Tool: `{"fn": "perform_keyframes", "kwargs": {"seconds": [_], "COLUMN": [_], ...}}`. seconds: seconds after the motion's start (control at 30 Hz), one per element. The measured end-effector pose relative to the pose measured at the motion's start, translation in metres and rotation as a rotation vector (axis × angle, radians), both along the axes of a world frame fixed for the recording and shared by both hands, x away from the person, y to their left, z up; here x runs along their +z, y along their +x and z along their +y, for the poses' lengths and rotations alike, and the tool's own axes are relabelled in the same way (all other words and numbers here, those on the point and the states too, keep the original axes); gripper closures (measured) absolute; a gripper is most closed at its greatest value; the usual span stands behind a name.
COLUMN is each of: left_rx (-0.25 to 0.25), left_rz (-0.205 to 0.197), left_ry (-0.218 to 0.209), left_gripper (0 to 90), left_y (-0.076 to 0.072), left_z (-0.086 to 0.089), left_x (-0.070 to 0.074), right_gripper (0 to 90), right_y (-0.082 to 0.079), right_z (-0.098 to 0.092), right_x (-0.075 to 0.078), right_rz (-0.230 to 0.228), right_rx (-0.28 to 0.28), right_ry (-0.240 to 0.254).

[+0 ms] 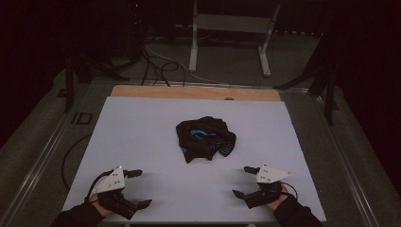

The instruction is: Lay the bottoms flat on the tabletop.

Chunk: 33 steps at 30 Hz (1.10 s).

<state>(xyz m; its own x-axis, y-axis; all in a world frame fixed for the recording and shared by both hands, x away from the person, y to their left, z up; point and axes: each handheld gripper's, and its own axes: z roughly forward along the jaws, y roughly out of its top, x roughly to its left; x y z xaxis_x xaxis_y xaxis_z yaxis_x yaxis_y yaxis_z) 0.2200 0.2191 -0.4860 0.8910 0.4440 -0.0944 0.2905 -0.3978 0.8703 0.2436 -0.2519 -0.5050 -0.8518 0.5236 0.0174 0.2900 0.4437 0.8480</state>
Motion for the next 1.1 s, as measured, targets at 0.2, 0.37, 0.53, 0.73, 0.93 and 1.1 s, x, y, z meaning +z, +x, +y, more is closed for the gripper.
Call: {"fn": "perform_keyframes", "kwargs": {"seconds": [0.2, 0.37, 0.53, 0.73, 0.93, 1.1], "left_rx": [-0.001, -0.009, -0.016, -0.026, -0.02, -0.017], "left_rz": [0.004, -0.002, -0.004, 0.003, 0.003, 0.004], "left_ry": [-0.013, -0.03, -0.038, -0.048, -0.069, -0.088], "left_gripper": [0.0, 0.0, 0.0, 0.0, 0.0, 0.0], "left_y": [0.001, -0.001, -0.003, -0.003, -0.004, -0.006], "left_z": [0.001, 0.002, 0.002, 0.0, 0.001, 0.002], "left_x": [-0.001, 0.001, 0.002, 0.003, 0.004, 0.006], "right_gripper": [8.4, 8.4, 8.5, 8.5, 8.5, 8.5], "right_y": [-0.002, -0.001, -0.003, -0.003, -0.001, 0.0], "right_z": [0.001, 0.002, 0.003, 0.004, 0.01, 0.015], "right_x": [0.001, 0.001, 0.003, 0.004, 0.005, 0.006], "right_rz": [-0.01, -0.02, -0.043, -0.029, -0.02, -0.015], "right_rx": [0.012, 0.01, 0.009, 0.018, 0.052, 0.083], "right_ry": [0.01, 0.003, 0.013, 0.018, 0.019, 0.012]}}
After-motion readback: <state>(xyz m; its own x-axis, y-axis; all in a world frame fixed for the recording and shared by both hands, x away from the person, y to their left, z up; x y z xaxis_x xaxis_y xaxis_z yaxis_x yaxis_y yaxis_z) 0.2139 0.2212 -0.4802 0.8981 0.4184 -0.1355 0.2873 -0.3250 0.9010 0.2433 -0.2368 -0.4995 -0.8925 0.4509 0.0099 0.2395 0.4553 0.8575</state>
